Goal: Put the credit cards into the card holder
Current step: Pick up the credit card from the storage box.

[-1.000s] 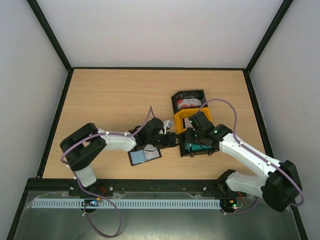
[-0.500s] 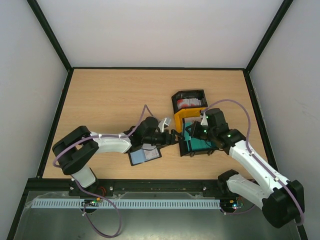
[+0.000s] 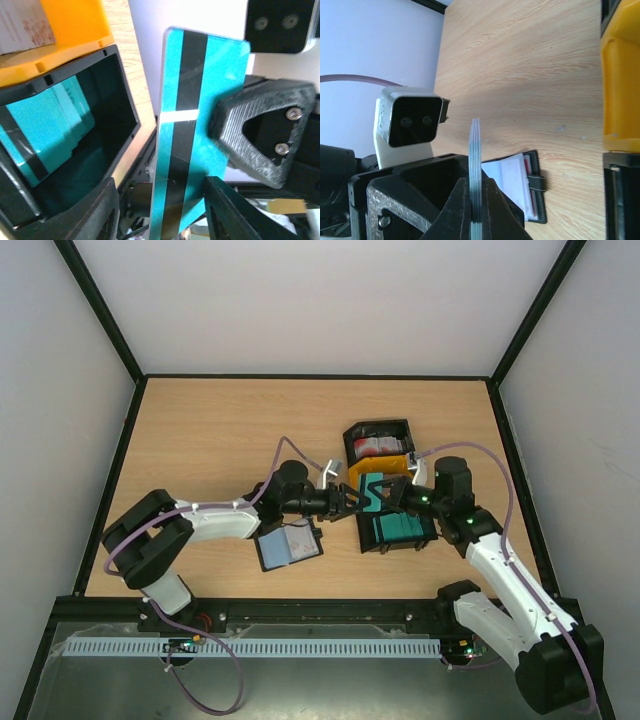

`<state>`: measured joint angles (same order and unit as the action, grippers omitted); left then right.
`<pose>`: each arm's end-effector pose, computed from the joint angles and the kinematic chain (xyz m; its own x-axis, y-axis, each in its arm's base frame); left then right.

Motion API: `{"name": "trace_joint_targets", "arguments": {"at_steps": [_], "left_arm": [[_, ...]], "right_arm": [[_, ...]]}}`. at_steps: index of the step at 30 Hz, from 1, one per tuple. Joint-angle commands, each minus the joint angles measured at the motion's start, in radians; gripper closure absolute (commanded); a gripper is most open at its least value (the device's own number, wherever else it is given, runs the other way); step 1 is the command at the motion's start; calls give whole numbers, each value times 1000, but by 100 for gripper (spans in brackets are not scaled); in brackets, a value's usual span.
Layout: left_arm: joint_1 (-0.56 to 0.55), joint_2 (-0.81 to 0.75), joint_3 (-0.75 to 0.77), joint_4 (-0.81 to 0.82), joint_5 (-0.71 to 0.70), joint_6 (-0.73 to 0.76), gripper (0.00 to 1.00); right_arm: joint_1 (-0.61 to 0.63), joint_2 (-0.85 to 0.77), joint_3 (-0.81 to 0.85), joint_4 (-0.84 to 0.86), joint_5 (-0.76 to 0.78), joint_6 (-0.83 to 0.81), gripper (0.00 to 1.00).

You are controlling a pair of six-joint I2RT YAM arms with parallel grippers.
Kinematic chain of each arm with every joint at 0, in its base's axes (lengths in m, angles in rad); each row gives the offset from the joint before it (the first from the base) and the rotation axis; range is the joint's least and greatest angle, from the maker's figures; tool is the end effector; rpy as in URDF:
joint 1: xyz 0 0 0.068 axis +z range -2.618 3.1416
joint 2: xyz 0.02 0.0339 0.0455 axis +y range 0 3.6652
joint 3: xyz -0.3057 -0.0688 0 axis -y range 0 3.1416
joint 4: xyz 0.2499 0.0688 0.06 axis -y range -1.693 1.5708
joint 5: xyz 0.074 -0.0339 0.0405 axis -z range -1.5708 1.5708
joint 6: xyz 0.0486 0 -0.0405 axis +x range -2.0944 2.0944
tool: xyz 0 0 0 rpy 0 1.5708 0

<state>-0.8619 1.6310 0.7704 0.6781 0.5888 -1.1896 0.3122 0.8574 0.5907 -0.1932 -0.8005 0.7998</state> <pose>0.2134 -0.2903 0.2475 -0.9599 -0.0665 -0.2723 0.2575 0.1751 -0.9503 0.1544 0.0865 0.2888 -0.8867 0.2386 -0.3960 -0.2726 0.4219 0.8647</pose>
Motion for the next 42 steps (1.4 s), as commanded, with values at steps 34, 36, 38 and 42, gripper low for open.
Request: {"name": "trace_joint_targets", "arguments": {"at_steps": [34, 36, 38, 42], "left_arm": [[109, -194, -41, 190, 97, -142, 97], [110, -194, -44, 191, 95, -143, 97], [113, -194, -47, 192, 94, -144, 97], [124, -199, -51, 194, 91, -147, 97]], "right_arm": [[4, -77, -99, 211, -132, 157, 79], [4, -76, -98, 214, -135, 157, 80], [4, -82, -99, 216, -133, 158, 79], [4, -94, -100, 218, -121, 163, 78]]}}
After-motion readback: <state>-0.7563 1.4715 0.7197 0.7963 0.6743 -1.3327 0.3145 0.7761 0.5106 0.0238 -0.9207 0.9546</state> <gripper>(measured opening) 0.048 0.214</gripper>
